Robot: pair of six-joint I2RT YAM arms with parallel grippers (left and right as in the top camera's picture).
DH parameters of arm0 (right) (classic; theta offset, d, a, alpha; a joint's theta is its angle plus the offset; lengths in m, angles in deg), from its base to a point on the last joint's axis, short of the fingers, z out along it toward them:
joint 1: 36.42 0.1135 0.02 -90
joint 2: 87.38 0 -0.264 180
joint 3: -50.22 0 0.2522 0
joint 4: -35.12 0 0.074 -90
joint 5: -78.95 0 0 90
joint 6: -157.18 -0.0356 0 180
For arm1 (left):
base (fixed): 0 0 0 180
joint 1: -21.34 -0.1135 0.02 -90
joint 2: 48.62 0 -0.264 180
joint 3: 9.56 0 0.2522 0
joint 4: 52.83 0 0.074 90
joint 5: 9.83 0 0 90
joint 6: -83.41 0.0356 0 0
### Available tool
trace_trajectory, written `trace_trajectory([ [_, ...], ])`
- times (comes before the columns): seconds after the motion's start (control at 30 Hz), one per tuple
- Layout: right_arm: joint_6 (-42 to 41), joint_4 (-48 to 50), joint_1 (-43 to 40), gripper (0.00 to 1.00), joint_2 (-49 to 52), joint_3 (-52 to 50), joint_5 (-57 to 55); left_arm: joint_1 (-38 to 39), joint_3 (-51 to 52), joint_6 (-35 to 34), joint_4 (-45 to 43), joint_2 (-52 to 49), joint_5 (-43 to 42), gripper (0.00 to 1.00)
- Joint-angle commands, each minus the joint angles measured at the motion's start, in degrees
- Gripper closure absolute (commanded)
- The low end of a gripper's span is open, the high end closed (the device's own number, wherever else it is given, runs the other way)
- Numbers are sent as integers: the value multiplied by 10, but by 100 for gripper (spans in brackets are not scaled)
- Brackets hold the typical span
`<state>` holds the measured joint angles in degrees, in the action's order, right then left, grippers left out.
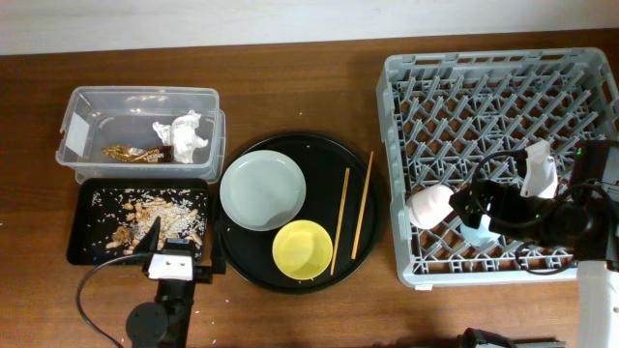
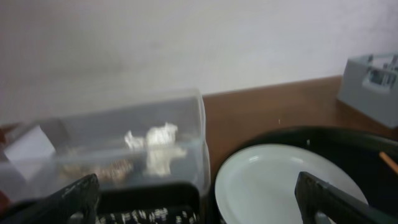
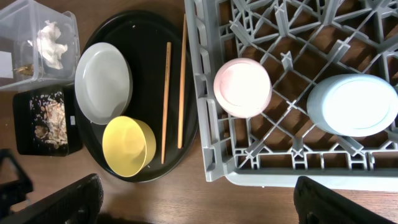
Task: Sort waste into correct bins and load items into the dishwasher rack
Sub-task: 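Drop the tissue and wrapper into the clear bin and retract left arm, then grasp the yellow bowl with the right gripper and lift it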
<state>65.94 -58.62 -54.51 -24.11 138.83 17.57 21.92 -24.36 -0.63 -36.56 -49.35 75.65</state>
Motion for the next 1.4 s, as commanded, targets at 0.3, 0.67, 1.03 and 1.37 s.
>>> trace_trajectory([
  [0.3, 4, 0, -3, 1, -2, 6, 7, 3, 5, -25, 17, 3, -2, 1],
  [0.67, 4, 0, -3, 1, -2, 6, 7, 3, 5, -25, 17, 3, -2, 1],
  [1.03, -88, 62, 315, 23, 29, -13, -83, 3, 5, -25, 17, 3, -2, 1],
  [1.37, -257, 248, 607, 46, 359, -66, -200, 3, 5, -25, 17, 3, -2, 1],
])
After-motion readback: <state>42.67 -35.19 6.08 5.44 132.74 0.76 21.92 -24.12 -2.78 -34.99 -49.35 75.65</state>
